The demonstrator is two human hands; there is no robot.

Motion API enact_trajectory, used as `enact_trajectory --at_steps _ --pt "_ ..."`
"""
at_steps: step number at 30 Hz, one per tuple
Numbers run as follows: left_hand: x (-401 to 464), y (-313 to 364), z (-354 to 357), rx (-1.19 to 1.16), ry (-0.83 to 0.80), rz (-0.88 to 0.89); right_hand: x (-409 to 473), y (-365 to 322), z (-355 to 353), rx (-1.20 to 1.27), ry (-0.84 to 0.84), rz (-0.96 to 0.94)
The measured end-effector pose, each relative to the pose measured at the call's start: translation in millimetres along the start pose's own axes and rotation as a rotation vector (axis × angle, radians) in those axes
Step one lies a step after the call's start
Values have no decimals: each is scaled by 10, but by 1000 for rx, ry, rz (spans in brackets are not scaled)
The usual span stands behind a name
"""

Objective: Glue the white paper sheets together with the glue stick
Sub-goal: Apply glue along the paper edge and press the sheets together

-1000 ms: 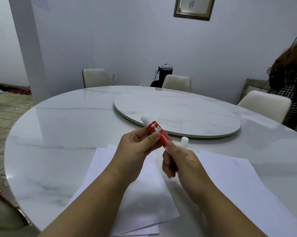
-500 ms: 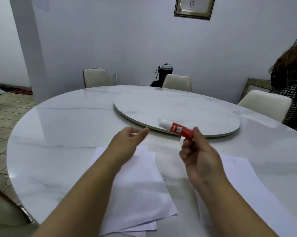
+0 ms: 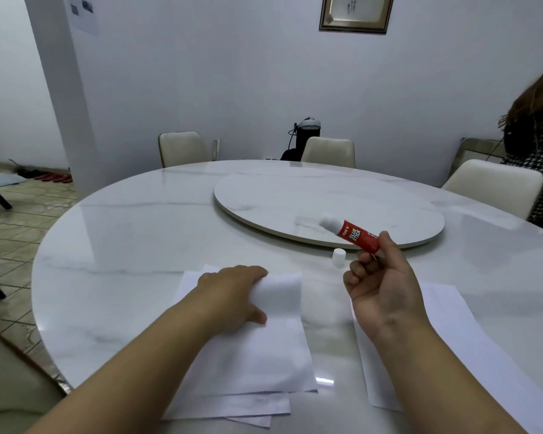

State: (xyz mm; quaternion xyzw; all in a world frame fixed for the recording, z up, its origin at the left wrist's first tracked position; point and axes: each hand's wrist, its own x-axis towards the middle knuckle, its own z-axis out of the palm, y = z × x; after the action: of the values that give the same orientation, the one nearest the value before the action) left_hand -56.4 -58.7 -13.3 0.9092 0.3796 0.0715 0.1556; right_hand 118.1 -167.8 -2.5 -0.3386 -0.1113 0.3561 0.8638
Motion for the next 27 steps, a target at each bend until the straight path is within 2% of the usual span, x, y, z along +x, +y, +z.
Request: enact_trajectory --at_steps 3,5,10,14,19,27 --pt "-21 82 150 4 -49 105 19 5 -11 -9 -35 -29" --pt "-36 119 272 27 -57 143 33 14 -24 -100 -40 -65" --pt "-5 101 350 106 47 171 58 81 -57 -762 -90 -360" --pt "1 93 363 70 -24 192 82 192 -80 -1175 -136 -487" --pt "12 68 448 173 -48 173 109 238 -106 -1204 -210 -462" --pt "21 79 429 167 -76 164 31 228 -63 -1367 -296 -503"
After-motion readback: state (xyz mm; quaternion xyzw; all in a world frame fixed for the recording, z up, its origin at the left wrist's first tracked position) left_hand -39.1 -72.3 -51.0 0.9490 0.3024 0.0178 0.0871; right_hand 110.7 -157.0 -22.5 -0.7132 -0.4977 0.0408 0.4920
